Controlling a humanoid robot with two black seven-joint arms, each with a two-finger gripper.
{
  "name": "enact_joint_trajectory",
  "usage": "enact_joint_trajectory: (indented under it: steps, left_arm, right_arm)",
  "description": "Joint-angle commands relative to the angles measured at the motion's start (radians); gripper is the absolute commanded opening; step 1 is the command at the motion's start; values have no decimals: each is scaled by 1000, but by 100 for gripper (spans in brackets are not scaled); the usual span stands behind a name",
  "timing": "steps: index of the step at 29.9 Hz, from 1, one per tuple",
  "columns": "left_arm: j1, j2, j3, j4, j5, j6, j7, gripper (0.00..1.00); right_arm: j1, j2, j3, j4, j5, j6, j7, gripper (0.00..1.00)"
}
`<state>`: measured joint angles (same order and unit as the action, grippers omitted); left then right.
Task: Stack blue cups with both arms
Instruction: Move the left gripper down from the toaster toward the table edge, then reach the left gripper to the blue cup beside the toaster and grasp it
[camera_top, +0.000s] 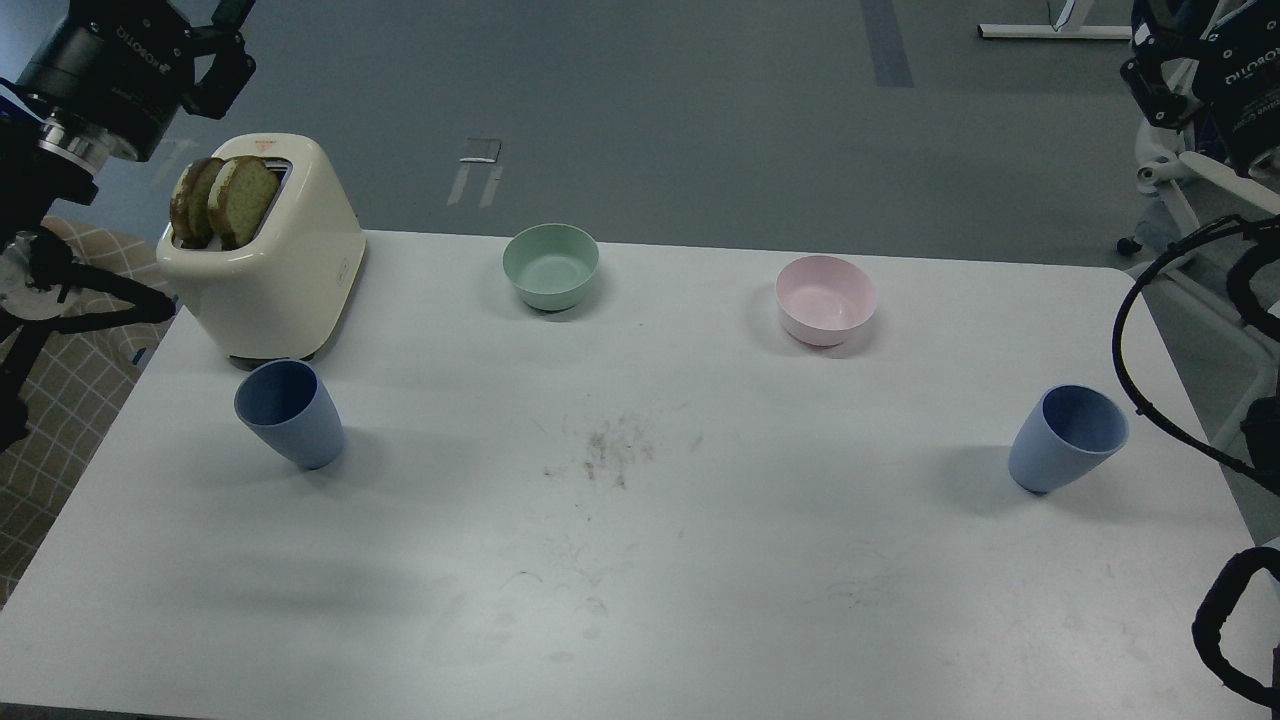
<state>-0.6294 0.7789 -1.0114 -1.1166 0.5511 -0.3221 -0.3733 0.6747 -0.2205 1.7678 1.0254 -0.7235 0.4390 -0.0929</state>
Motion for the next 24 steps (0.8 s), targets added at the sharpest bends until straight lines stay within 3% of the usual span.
enact_joint_trajectory:
  steps: [1, 3, 14, 24]
  left_arm:
    - [85, 100, -7, -158, 200, 11, -38, 92]
    - [140, 175, -15, -230, 370, 11, -45, 91]
    - [313, 463, 23, -342, 747, 60, -72, 89]
    - [336, 491, 197, -301, 1216, 225, -72, 85]
  right_arm:
    - [-15, -16, 2, -2, 38, 3, 1, 100]
    - [-27, -17, 2, -1, 38, 4, 1, 100]
    - [-76, -30, 2, 1, 38, 7, 7, 100]
    - [-87, -33, 4, 1, 39, 9, 12, 100]
